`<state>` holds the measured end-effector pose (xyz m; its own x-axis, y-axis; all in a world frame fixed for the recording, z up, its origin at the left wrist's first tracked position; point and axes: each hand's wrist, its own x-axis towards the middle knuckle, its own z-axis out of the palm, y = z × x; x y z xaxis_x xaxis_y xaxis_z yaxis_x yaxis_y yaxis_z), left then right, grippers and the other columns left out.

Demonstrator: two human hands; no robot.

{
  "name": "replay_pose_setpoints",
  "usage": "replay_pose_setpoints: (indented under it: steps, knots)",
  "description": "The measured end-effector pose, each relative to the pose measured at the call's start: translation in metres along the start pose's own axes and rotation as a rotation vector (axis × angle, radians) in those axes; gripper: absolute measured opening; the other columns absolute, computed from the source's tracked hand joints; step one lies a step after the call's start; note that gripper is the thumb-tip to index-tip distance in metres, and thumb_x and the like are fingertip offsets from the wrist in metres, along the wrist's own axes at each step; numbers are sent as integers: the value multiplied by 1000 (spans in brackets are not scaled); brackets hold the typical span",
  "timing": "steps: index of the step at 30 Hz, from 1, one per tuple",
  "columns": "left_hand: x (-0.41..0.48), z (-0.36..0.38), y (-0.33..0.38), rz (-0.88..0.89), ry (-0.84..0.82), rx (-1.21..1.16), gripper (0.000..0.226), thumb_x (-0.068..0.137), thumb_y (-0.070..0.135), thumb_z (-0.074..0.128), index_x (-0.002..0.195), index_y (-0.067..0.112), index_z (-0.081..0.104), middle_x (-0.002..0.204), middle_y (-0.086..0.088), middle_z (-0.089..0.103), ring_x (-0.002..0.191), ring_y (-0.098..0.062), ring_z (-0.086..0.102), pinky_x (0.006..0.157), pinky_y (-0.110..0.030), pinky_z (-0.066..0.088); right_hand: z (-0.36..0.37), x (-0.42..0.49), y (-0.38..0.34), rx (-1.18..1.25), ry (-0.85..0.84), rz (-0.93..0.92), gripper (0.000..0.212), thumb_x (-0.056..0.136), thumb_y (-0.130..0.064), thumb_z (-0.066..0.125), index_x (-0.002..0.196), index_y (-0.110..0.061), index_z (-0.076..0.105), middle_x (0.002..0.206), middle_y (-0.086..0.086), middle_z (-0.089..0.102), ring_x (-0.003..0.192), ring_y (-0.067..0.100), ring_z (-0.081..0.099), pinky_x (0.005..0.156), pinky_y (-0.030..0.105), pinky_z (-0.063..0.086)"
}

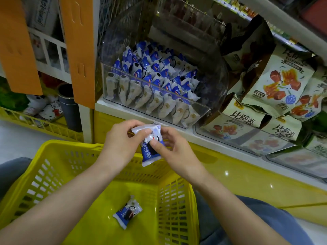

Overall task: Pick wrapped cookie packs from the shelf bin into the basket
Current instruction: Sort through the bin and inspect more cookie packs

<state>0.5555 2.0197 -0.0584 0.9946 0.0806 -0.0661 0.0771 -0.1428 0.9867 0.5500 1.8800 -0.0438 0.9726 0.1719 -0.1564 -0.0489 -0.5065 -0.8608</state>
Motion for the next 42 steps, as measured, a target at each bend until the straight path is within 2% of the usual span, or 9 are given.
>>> replay_pose_setpoints:
  steps: [6, 9, 13, 18, 23, 27, 33, 39, 42]
  knots:
    - [0, 0, 0, -40, 21, -78, 18, 92, 18, 53, 77, 13, 63, 75, -11, 66, 72, -23, 59, 78, -47, 52, 0, 0, 0, 85, 19, 11, 21, 88, -18, 61, 107, -18, 53, 107, 3, 63, 91, 23, 65, 85, 38, 54]
    - [-1, 0, 1, 41, -37, 0, 19, 90, 23, 56, 76, 11, 63, 70, -8, 65, 70, -27, 60, 72, -44, 51, -1, 0, -4, 94, 84, -72, 6, 90, -20, 58, 95, -23, 57, 94, 0, 66, 89, 18, 64, 82, 35, 54]
    - [-4, 1, 1, 128, -97, 151, 19, 88, 25, 57, 70, 23, 60, 60, 8, 58, 57, -1, 50, 54, -15, 37, -8, 2, -7, -11, 144, -165, 9, 87, -18, 61, 79, -20, 64, 79, -2, 66, 79, 17, 61, 76, 34, 50]
    - [-2, 0, 2, 93, -105, 122, 20, 89, 21, 57, 69, 24, 60, 67, 7, 62, 66, -8, 57, 61, -25, 42, -11, -3, -8, -308, 194, -404, 4, 85, -21, 64, 83, -17, 65, 80, -8, 55, 77, 1, 53, 70, 14, 44]
    - [-1, 2, 4, 111, -34, 145, 6, 87, 21, 60, 84, 17, 58, 80, 6, 62, 73, -7, 57, 68, -25, 45, -13, -3, -4, -396, 312, -433, 8, 88, -25, 60, 88, -17, 63, 84, -9, 58, 78, 3, 54, 65, 19, 46]
    - [1, -3, 7, 89, 62, 234, 17, 87, 22, 61, 73, 20, 51, 71, 6, 53, 63, -11, 48, 57, -14, 35, -18, 1, -6, -148, 441, -358, 8, 90, -17, 57, 85, -23, 56, 83, -7, 59, 79, 8, 58, 70, 35, 54]
    - [0, -1, 25, -358, -190, -323, 46, 97, 44, 30, 99, 14, 64, 89, -4, 68, 81, -20, 63, 77, -32, 49, -19, -4, -12, -164, 361, -569, 8, 88, -11, 58, 86, -19, 59, 90, -2, 59, 87, 3, 56, 79, 16, 46]
    - [-4, -3, 26, -273, -86, -485, 22, 94, 22, 49, 99, 8, 65, 85, -7, 71, 77, -16, 64, 84, -40, 52, -10, -10, -7, -485, 154, -601, 10, 88, -21, 59, 91, -13, 63, 106, -1, 53, 105, 4, 45, 89, 10, 34]
    - [-4, -1, 23, -225, -48, -395, 15, 93, 18, 50, 97, 16, 64, 92, -7, 70, 82, -17, 64, 87, -38, 49, -5, -11, -8, -348, 184, -461, 16, 90, -26, 56, 104, -18, 56, 109, -6, 51, 103, 0, 49, 89, 14, 41]
